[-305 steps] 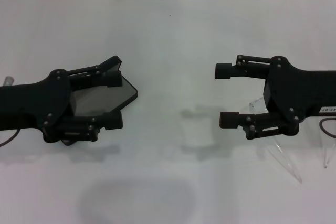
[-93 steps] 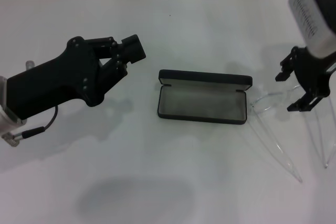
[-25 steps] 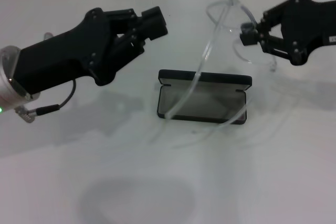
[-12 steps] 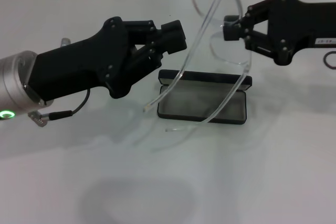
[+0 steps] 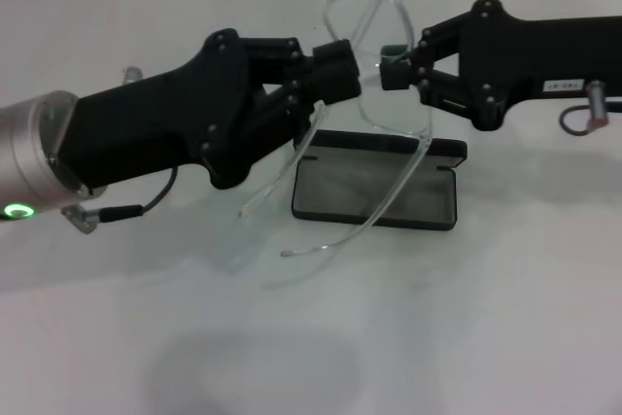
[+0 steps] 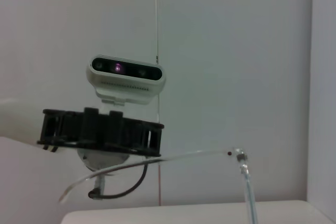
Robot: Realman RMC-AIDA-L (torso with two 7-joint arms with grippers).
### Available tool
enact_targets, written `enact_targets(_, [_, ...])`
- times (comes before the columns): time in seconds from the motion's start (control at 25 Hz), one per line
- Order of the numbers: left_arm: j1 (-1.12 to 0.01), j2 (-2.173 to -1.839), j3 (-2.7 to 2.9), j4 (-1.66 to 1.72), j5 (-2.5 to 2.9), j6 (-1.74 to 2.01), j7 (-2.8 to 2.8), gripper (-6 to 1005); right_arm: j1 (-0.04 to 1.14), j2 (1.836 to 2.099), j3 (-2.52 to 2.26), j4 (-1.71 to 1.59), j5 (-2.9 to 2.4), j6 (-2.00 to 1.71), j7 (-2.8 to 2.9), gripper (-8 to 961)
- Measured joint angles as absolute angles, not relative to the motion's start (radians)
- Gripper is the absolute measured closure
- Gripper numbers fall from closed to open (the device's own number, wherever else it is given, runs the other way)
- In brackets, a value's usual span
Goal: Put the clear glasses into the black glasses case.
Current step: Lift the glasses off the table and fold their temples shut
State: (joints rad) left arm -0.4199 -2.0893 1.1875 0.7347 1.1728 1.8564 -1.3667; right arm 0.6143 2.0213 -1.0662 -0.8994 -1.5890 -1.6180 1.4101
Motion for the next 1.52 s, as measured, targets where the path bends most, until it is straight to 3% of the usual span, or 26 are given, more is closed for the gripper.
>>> enact_targets(0.52, [-0.496, -2.089, 1.209, 0.598, 1.166, 1.853, -1.3, 903, 0.689, 2.024, -1.103, -0.787, -1.543, -1.621, 1.353, 866])
enact_targets(1.52, [-0.488, -2.089, 1.204, 0.518, 1.11, 1.8, -1.221, 904, 0.676, 2.023, -1.127, -0.775, -1.487, -1.627, 1.315, 866])
